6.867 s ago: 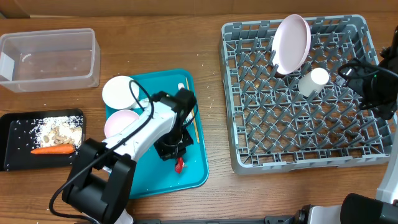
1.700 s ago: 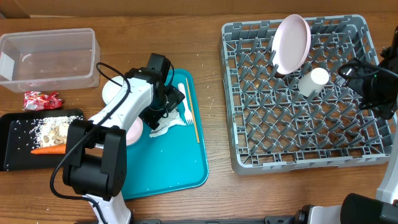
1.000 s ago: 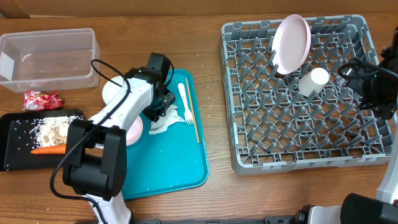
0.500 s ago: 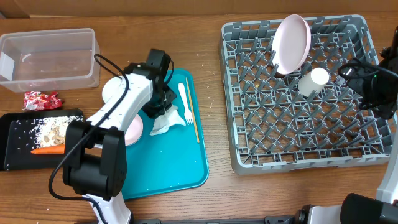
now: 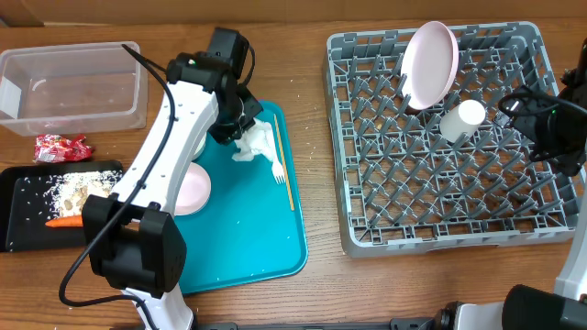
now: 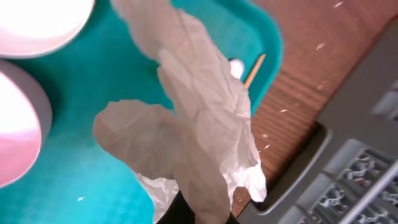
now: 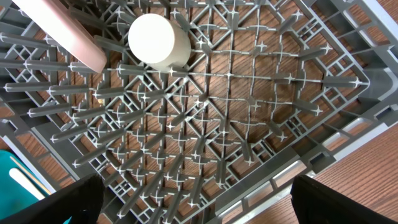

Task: Sort waste into correct bins and load items into the dishwasher rack
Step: 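Lift the tissues and drop them into the clear plastic bin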

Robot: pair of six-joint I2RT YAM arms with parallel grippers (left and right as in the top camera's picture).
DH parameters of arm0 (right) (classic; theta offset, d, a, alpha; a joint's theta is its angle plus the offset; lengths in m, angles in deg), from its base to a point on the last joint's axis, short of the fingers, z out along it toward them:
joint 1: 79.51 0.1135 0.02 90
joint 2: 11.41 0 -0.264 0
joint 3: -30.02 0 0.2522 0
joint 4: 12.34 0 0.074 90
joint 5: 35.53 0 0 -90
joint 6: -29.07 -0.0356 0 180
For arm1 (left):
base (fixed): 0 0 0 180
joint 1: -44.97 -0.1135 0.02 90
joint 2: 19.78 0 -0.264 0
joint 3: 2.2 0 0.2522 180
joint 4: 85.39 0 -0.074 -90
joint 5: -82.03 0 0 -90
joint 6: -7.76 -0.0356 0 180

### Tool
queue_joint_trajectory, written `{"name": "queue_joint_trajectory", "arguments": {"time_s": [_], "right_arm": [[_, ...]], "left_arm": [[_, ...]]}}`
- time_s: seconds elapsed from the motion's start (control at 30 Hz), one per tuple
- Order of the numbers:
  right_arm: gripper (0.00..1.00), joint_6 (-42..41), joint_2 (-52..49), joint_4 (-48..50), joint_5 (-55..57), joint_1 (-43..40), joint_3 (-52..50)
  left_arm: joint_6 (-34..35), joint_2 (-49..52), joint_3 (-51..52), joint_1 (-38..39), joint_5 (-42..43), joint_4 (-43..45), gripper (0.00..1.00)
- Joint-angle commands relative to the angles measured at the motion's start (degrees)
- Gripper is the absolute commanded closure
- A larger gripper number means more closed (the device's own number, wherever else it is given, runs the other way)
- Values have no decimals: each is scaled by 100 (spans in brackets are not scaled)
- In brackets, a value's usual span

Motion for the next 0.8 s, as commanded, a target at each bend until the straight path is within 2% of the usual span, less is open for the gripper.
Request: {"name": "queue_joint_trajectory", "arguments": {"time_s": [0.0, 0.17, 0.7, 0.73, 0.77], "right_arm": [[0, -7, 46, 22, -50, 9, -4], [0, -7, 46, 22, -50, 9, -4], [0, -7, 46, 24, -50, 11, -4], [0, -7, 46, 22, -50, 9, -4], [0, -7, 46, 22, -50, 9, -2]], "left_arm": [[-315, -177, -564, -98, -448, 48, 96], [-321, -177, -1064, -560, -1095, 380, 96], [-407, 286, -1110, -2844, -1152, 2221, 96], [-437, 382, -1110, -2914, -1132, 2260, 95], [-457, 498, -1110, -2983, -1132, 2282, 87]]}}
